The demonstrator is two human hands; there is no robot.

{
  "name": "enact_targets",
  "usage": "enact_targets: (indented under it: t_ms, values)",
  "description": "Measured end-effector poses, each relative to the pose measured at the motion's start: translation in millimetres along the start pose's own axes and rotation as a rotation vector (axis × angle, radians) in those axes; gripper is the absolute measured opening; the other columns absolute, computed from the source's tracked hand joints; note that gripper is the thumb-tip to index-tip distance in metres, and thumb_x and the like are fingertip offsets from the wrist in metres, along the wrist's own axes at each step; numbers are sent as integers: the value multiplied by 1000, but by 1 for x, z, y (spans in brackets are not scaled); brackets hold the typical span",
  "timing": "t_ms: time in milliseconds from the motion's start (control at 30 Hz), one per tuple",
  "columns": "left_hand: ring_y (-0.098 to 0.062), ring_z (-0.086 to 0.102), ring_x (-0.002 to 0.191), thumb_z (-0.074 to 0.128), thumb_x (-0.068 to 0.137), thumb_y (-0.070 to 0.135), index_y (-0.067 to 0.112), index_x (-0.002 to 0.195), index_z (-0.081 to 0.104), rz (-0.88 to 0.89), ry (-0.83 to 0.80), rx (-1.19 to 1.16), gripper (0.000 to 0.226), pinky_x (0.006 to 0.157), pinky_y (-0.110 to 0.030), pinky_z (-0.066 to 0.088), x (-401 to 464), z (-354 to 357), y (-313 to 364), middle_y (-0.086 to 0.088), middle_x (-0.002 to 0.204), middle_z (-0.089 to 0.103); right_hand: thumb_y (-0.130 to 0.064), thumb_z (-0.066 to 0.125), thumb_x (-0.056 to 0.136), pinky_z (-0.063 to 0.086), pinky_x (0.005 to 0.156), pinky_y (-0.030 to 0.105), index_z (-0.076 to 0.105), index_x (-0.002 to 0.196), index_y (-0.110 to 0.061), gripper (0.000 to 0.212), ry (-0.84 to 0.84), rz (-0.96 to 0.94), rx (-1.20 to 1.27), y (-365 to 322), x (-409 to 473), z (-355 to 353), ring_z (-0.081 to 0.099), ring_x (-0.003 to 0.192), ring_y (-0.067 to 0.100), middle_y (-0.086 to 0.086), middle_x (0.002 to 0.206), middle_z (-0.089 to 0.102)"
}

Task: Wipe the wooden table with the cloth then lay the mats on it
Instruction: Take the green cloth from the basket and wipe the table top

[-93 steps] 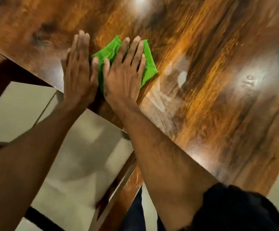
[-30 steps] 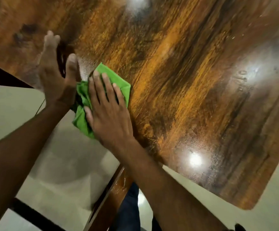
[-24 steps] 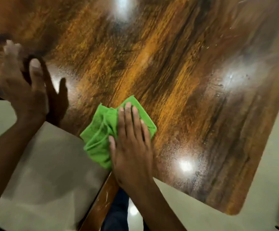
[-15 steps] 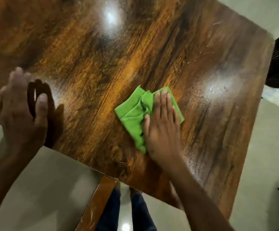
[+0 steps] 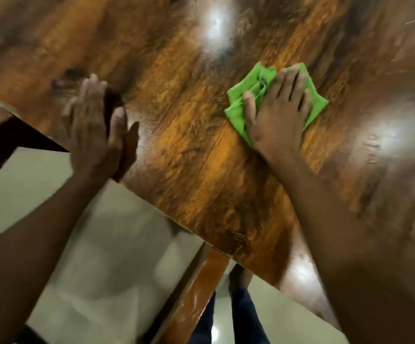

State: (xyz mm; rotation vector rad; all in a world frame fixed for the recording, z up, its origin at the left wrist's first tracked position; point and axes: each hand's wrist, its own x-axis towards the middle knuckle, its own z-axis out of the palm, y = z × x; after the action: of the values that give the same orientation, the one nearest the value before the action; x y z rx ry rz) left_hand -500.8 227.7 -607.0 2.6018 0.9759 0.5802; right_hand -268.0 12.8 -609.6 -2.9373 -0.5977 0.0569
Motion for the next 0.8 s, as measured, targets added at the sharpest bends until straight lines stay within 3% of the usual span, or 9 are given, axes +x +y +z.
enact_targets:
  t_ms: [167, 233, 333, 433, 567, 700, 800]
  values:
    - [-19, 24, 162, 36, 115, 36, 11, 165, 36, -120, 64, -90, 55, 131, -46, 17, 0, 3, -7, -6, 172, 34, -59, 29, 108, 0, 133, 54, 5, 168, 0, 88, -203, -424, 115, -139, -113, 15, -4, 165, 38, 25, 176, -1]
    - [-21, 29, 161, 38, 115, 33, 7, 164, 36, -83, 83, -129, 55, 129, -51, 23, -1, 3, -13, -6, 168, 41, -50, 36, 108, 7, 134, 54, 13, 168, -2, 80, -229, -575, 108, -162, -135, 19, 1, 165, 37, 22, 177, 7]
    - [-23, 30, 160, 40, 115, 34, 6, 164, 36, -116, 95, -174, 56, 129, -51, 25, -4, 0, -13, -6, 168, 41, -47, 35, 110, 11, 133, 49, 16, 169, -6, 74, -215, -648, 95, -150, -140, 17, 4, 166, 31, 16, 178, 13]
    - [-25, 28, 160, 42, 114, 35, 8, 165, 34, -96, 40, -184, 58, 130, -48, 22, -17, 0, 12, -1, 168, 38, -48, 31, 111, 8, 134, 47, 9, 170, -8, 74, -215, -542, 97, -97, -142, 8, -1, 166, 27, 13, 179, 6]
    - [-28, 27, 160, 46, 110, 37, 9, 165, 31, 62, -154, -191, 64, 130, -51, 19, -46, 9, 90, -12, 172, 32, -49, 30, 111, 7, 135, 46, 1, 171, -10, 77, -204, -306, 40, -2, -167, -10, -7, 166, 22, 10, 179, -5]
    - [-21, 14, 165, 39, 111, 44, 7, 167, 27, 290, -300, -160, 68, 134, -43, 12, -83, 35, 180, -9, 176, 21, -49, 26, 110, 16, 134, 46, 5, 171, -13, 74, -146, -157, 0, 83, -185, -22, -3, 166, 19, 6, 180, -1]
    - [-19, 11, 165, 33, 112, 48, 7, 167, 24, 359, -387, -153, 70, 134, -43, 13, -116, 53, 222, -9, 177, 18, -46, 26, 110, 18, 133, 48, 10, 171, -13, 71, -91, -40, 16, 139, -191, -30, 2, 166, 18, 4, 180, 3]
